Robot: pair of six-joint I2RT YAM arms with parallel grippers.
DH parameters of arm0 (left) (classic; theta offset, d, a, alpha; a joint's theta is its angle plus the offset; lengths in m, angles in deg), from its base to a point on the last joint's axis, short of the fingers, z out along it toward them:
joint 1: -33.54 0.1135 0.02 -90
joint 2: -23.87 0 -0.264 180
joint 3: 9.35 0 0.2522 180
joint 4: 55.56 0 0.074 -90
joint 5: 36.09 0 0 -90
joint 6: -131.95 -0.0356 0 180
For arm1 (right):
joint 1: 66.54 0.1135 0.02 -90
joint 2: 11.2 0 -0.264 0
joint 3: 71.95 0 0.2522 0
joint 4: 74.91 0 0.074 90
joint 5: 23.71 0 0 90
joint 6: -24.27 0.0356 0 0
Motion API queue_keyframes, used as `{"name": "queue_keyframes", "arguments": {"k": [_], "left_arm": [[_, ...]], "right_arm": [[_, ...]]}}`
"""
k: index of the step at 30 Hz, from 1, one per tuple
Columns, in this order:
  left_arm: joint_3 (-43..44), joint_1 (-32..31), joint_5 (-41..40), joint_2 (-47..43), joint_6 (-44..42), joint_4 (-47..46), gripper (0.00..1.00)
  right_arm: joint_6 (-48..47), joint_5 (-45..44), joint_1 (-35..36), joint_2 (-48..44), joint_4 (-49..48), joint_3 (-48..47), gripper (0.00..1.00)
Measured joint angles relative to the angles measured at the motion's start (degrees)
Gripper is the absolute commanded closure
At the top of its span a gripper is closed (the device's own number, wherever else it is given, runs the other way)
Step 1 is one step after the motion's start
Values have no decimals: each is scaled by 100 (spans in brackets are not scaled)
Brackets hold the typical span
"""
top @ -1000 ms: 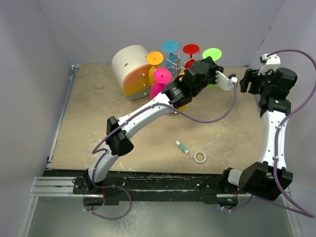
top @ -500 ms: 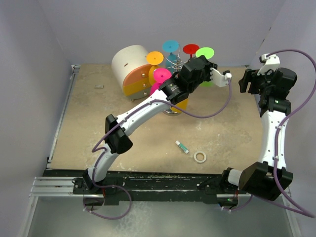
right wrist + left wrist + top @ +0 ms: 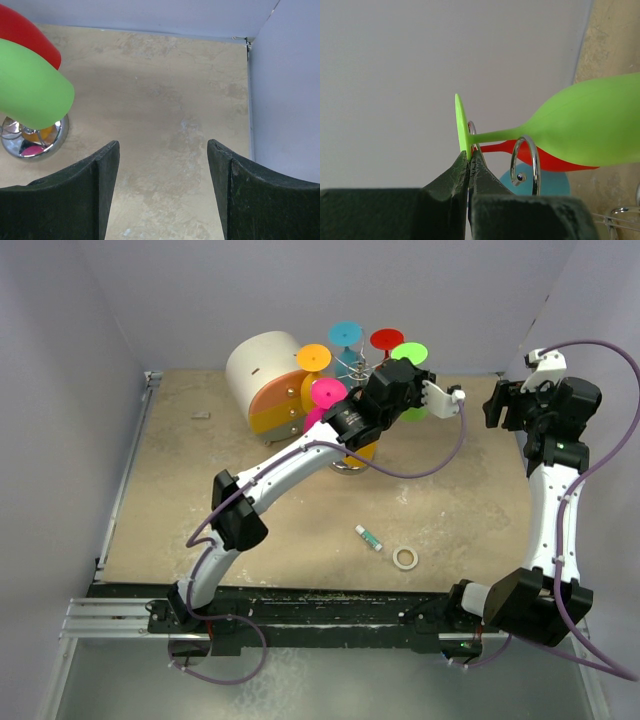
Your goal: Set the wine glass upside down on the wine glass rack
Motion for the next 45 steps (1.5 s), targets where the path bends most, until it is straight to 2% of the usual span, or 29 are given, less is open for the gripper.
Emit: {"name": "queue_keyframes", "arguments": {"k": [31,45], "left_arm": [[-146,7,-52,-435,168,986,100],[-181,2,251,-680,348,1414,100]], "right_arm": [[0,103,0,2,9,0,26],[0,103,0,7,11,74,26]]}}
